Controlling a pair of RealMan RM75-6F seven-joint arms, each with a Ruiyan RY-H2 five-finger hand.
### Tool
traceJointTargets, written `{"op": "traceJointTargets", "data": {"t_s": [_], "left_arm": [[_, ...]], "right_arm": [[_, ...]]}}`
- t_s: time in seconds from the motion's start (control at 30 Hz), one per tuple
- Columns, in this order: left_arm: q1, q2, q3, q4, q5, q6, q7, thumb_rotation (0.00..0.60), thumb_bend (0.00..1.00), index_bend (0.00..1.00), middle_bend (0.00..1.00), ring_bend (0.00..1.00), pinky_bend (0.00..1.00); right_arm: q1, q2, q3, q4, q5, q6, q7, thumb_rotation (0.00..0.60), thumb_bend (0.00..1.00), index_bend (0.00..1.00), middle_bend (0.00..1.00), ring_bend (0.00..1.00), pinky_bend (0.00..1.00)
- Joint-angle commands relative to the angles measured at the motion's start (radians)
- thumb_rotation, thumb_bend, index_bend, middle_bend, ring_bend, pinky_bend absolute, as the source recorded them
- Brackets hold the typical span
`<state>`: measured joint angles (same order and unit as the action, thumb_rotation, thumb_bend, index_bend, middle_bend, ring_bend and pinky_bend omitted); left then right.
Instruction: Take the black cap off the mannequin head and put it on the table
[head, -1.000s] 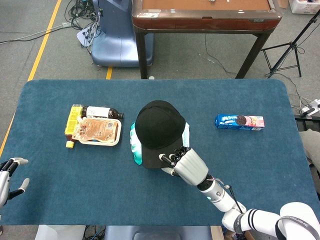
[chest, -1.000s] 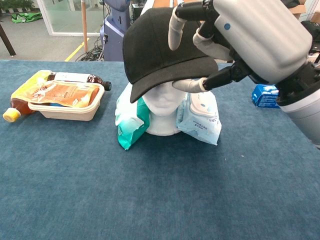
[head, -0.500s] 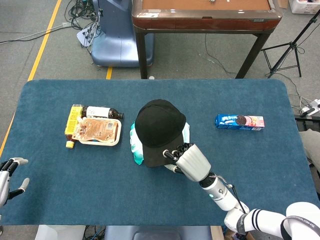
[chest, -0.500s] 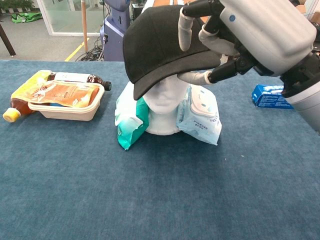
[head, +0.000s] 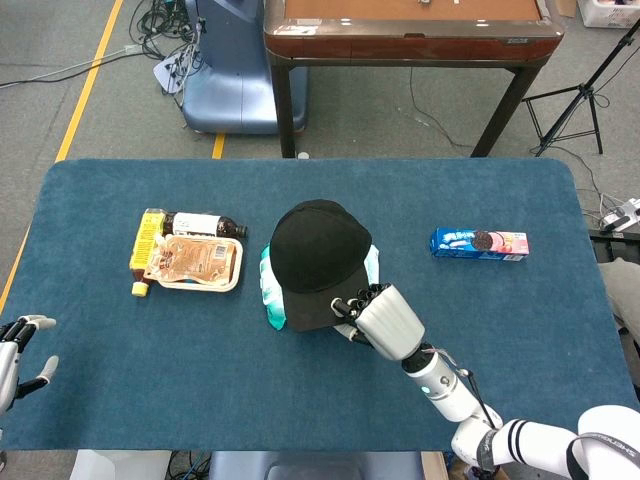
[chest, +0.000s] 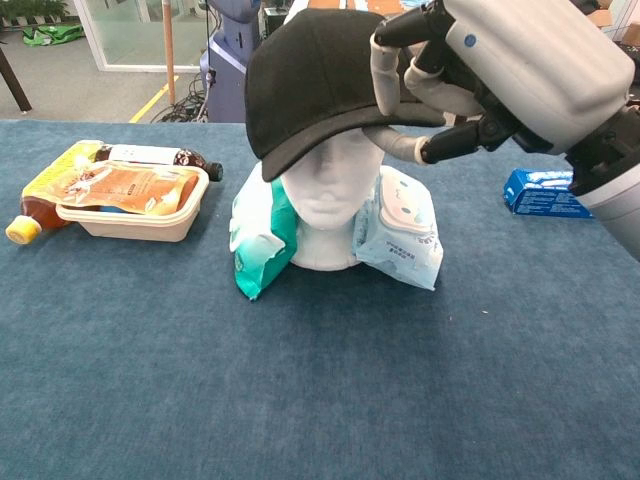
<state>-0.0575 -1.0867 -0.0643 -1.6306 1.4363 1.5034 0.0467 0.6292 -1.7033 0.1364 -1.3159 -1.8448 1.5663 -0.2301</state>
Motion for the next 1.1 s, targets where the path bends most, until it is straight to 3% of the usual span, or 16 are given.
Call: {"op": "traceJointTargets", "data": {"t_s": [0.03,0.53,1.1], "left_arm": [[0.000,0.000,0.000,0.000,0.000,0.000,0.000,0.600,0.29,0.32,0.29,0.28,0.58],[0.000,0.002,0.000,-0.001,0.000,0.000,-0.004,0.600,0.29,0.32,0.29,0.28,0.58],[0.003,0.006,0.000,-0.002,0.001,0.002,-0.011,0.600,0.29,0.32,0.29,0.28,0.58]], "right_arm": [[0.001,-0.001,0.004,0.013,-0.006,0.007,-0.006,0.600,0.33,0.67,1.00,0.94,1.00],[0.039,0.005,0.057,0.046,-0.046,0.048,-0.053,0.600,0.35,0.70,1.00,0.95,1.00],[0.088,0.027,0.121,0.037,-0.011,0.016,-0.102,0.600,0.35,0.71,1.00,0.95,1.00]]}}
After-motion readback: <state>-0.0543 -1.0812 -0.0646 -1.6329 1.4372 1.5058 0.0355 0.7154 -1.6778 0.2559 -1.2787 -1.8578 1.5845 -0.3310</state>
